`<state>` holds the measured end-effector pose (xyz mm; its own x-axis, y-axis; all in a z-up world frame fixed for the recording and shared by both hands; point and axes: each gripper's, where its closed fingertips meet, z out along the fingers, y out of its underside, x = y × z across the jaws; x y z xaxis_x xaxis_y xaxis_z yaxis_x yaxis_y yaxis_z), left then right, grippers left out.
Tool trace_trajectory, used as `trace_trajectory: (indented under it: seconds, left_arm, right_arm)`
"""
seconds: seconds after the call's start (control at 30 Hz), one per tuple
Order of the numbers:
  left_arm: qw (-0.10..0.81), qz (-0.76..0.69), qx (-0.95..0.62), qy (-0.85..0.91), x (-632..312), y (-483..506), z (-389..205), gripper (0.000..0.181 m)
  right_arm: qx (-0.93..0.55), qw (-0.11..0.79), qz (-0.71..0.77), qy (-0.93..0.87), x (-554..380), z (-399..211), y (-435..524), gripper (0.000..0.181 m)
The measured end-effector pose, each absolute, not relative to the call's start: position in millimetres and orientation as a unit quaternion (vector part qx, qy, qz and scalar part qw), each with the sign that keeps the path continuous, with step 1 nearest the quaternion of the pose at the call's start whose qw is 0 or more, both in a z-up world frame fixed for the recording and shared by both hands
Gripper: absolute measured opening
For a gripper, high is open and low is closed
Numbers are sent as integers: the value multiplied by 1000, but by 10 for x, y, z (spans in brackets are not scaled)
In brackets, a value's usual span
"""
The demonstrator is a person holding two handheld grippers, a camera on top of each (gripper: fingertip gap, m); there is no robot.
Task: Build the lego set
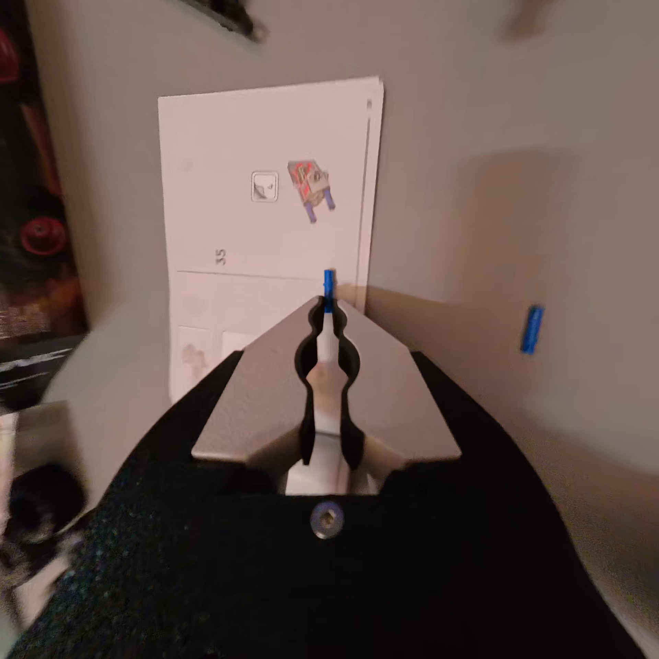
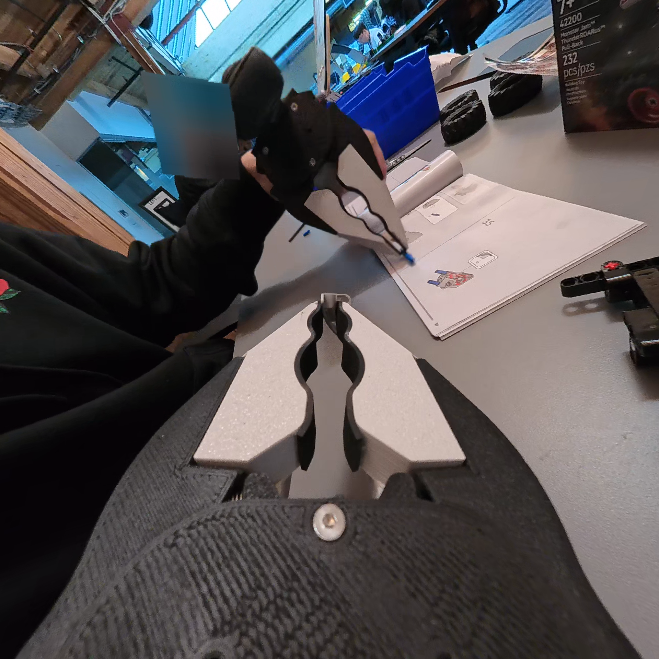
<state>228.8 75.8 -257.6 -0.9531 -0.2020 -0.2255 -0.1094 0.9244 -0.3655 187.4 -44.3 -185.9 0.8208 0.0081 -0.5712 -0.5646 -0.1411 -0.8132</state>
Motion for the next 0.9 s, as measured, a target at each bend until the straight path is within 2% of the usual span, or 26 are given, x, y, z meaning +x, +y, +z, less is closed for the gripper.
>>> trace_trajectory:
  seconds: [0.07, 0.13, 0.2, 0.3, 0.4, 0.47, 0.53, 0.57, 0.6, 0.73, 0.8, 0.83, 0.9]
  left_arm:
    - [174, -121, -76, 974, 2405, 977, -2531, 2]
    - [209, -88, -111, 968, 2522, 1151, -2465, 38]
    - [200, -104, -145, 964, 2509, 1169, -2440, 26]
    - [186, -173, -176, 951, 2516, 1043, -2409, 25]
    - [203, -178, -264, 926, 2757, 1193, -2429, 27]
    - [153, -178, -343, 909, 2817, 1280, -2557, 27]
    - [106, -191, -378, 900, 2792, 1262, -2637, 18]
    - [100, -204, -374, 899, 2777, 1219, -2629, 3]
    - [107, -213, -347, 907, 2751, 1168, -2607, 1]
    - [173, -233, -83, 953, 2527, 798, -2480, 1]
    - [175, -243, -26, 954, 2435, 618, -2435, 3]
    - [185, -240, -12, 953, 2440, 585, -2417, 11]
    - [185, -241, 14, 953, 2392, 551, -2413, 8]
  right_arm:
    - [-720, 626, 228, 193, 1873, -1858, -442, 5]
    - [-720, 626, 229, 192, 1870, -1859, -441, 5]
    - [-721, 625, 229, 192, 1870, -1862, -440, 5]
    - [-720, 625, 231, 193, 1871, -1862, -439, 5]
    - [-720, 625, 231, 193, 1871, -1864, -438, 5]
    - [-722, 624, 231, 193, 1870, -1867, -437, 5]
    - [-723, 623, 229, 192, 1866, -1868, -435, 5]
    - [-722, 624, 228, 192, 1867, -1866, -437, 5]
    - [-721, 625, 229, 192, 1868, -1861, -439, 4]
    - [-717, 628, 234, 193, 1872, -1852, -446, 5]
    - [-718, 626, 236, 193, 1871, -1856, -443, 5]
    - [-718, 625, 236, 192, 1868, -1859, -441, 5]
    - [-719, 625, 235, 192, 1867, -1859, -440, 5]
